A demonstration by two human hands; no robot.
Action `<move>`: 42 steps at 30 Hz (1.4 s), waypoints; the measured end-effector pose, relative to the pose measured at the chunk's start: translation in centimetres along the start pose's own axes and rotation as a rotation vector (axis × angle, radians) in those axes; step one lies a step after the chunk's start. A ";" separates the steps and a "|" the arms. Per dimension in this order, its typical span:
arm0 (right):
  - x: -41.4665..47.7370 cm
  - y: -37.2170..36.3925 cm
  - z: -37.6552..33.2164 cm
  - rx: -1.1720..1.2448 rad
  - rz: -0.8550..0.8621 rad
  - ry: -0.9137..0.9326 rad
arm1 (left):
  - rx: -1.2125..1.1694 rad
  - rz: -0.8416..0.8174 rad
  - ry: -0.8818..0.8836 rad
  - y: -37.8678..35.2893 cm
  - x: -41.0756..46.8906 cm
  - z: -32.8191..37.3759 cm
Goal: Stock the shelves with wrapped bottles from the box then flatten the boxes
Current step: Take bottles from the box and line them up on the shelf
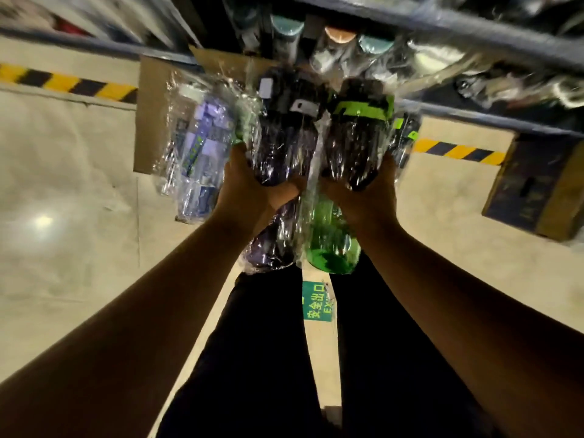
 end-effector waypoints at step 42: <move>-34.9 33.4 -61.4 0.354 0.049 1.409 | -0.269 0.445 -1.187 19.1 -57.0 48.8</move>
Point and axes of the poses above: each hand's wrist, its own x-axis towards the middle knuckle, its own y-axis out of the back of the hand, z = x × y, the point moved 5 cm from there along x, towards the middle knuckle, and after that the axes turned 8 degrees about y, right-handed, at the moved point
